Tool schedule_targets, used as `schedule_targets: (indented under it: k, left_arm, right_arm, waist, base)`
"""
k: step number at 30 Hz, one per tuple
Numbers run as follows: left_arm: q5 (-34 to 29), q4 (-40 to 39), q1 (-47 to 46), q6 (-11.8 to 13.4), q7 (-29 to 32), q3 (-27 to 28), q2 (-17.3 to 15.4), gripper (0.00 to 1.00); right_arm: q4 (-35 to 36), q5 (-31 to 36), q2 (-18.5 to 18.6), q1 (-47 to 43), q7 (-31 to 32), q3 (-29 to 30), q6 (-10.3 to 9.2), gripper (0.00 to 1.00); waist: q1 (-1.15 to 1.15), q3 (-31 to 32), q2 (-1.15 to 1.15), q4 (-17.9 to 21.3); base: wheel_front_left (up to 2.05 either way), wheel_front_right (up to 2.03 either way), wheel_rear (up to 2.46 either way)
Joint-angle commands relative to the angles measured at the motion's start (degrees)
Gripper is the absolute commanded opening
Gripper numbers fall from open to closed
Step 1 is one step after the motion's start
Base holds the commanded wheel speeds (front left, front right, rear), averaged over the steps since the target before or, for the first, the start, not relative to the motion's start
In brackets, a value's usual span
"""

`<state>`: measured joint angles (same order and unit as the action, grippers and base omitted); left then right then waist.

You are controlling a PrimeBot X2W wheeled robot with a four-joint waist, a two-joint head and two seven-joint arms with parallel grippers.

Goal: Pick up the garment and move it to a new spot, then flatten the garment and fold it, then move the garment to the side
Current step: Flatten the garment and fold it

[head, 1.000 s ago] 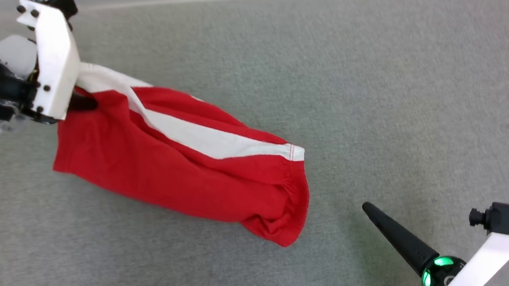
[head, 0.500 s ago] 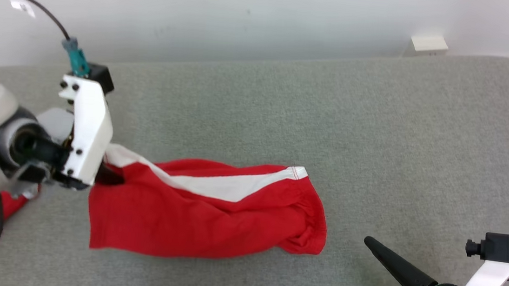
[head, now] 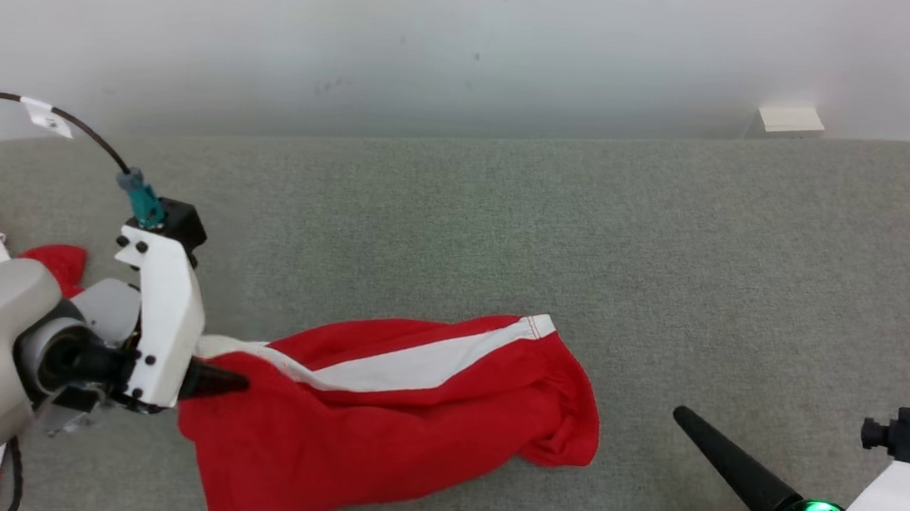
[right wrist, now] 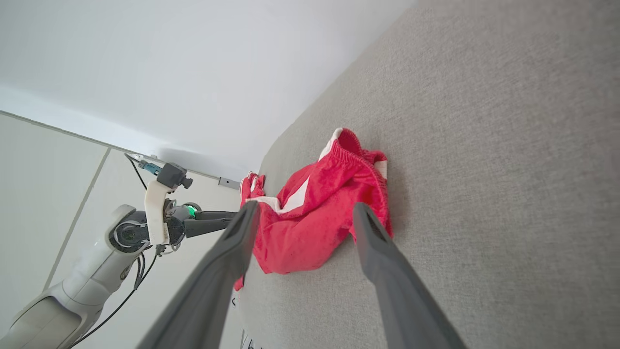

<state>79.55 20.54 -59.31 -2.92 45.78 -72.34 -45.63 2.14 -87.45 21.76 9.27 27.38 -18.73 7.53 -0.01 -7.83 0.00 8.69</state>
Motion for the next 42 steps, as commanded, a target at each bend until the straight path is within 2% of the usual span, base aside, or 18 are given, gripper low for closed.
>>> schedule_targets:
  k: [1,6,9,12,16,17,18,21,23,24,25,28,30,33,38,42]
  left_arm:
    - [-1.02,0.48,0.36,-0.56,-1.58,0.5,0.15,1.0]
    - [-4.0,0.05,-0.77,-1.65,-8.82,2.23,-0.8,1.0]
    - [-7.38,-1.42,-0.96,-1.42,-17.49,4.36,-1.95,1.0]
    - [-9.25,-1.73,2.19,3.14,-28.01,7.37,-2.67,1.0]
    - [-11.48,-4.77,6.32,8.77,-40.21,10.04,-3.67,1.0]
    - [-11.48,-4.77,6.32,8.77,-40.21,10.04,-3.67,1.0]
    - [-12.17,-7.05,8.75,11.54,-46.36,11.57,-4.21,1.0]
    - [-12.42,-10.23,13.17,16.02,-55.2,13.87,-4.35,1.0]
    - [-13.86,-12.25,15.9,19.17,-58.98,15.02,-4.4,1.0]
    - [-13.81,-13.4,17.36,20.49,-59.92,15.83,-4.01,1.0]
    - [-13.81,-13.4,17.36,20.49,-59.92,15.83,-4.01,1.0]
    - [-16.78,-16.7,22.18,24.21,-60.95,19.0,-2.99,1.0]
    - [-20.16,-19.28,25.56,25.99,-60.94,24.04,-1.0,1.0]
    - [-25.82,-21.98,33.22,27.16,-60.88,30.94,2.33,1.0]
    - [-34.78,-23.56,43.36,25.76,-60.9,39.0,8.68,1.0]
    - [-41.23,-23.17,48.83,23.24,-60.91,44.64,14.86,1.0]
  right_arm:
    - [0.83,1.94,0.72,-0.43,-1.51,0.32,-0.09,1.0]
    - [3.24,9.32,1.66,-0.17,-10.02,1.88,-0.09,1.0]
    - [3.86,14.75,1.59,0.61,-17.81,3.67,-0.09,1.0]
    - [2.75,20.84,1.78,0.26,-24.87,5.12,-0.09,1.0]
    - [0.68,26.89,-0.02,-1.05,-32.44,7.84,-0.09,1.0]
    - [0.68,26.89,-0.02,-1.05,-32.44,7.84,-0.09,1.0]
    - [-0.12,30.61,-1.21,-1.99,-35.42,9.08,-0.09,1.0]
    - [-1.34,36.81,-2.35,-3.22,-38.68,11.12,-0.09,1.0]
    - [-2.42,40.98,-3.39,-4.28,-39.81,12.14,-0.09,1.0]
    - [-2.84,42.95,-3.8,-4.54,-40.26,12.65,-0.09,1.0]
    - [-2.84,42.95,-3.8,-4.54,-40.26,12.65,-0.09,1.0]
    - [-3.57,47.67,-5.66,-5.51,-41.14,14.42,-0.1,1.0]
    - [-3.94,50.23,-6.96,-6.65,-41.45,14.86,-0.1,1.0]
    - [-4.51,52.95,-8.47,-7.71,-41.62,14.95,-0.1,1.0]
    - [-5.77,56.13,-10.95,-9.18,-42.07,14.78,-0.1,1.0]
    - [-7.35,58.32,-13.38,-10.63,-42.34,15.9,-0.1,1.0]
  waist:
    - [0.01,1.02,0.0,-0.89]
    - [0.01,2.85,0.0,-2.86]
    - [0.01,3.45,0.0,-3.96]
    - [0.01,4.26,0.0,-4.92]
    - [0.01,5.02,0.0,-6.05]
    - [0.01,5.02,0.0,-6.05]
    - [0.01,5.21,0.0,-6.61]
    - [0.01,5.59,0.0,-7.56]
    - [0.01,5.74,0.0,-8.05]
    - [0.01,5.74,0.0,-8.22]
    - [0.01,5.74,0.0,-8.22]
    - [0.01,5.76,0.0,-8.7]
    - [0.01,5.81,0.0,-9.17]
    - [0.01,5.88,0.0,-9.65]
    - [0.01,5.99,0.0,-9.83]
    - [0.01,5.88,0.0,-10.13]
  base:
    - [0.0,0.0,0.0]
    - [0.0,0.0,0.0]
    - [0.0,0.0,0.0]
    - [0.0,0.0,0.0]
    - [0.0,0.0,0.0]
    - [0.0,0.0,0.0]
    - [0.0,0.0,0.0]
    - [0.0,0.0,0.0]
    - [0.0,0.0,0.0]
    - [0.0,0.0,0.0]
    - [0.0,0.0,0.0]
    - [0.0,0.0,0.0]
    - [0.0,0.0,0.0]
    - [0.0,0.0,0.0]
    - [0.0,0.0,0.0]
    - [0.0,0.0,0.0]
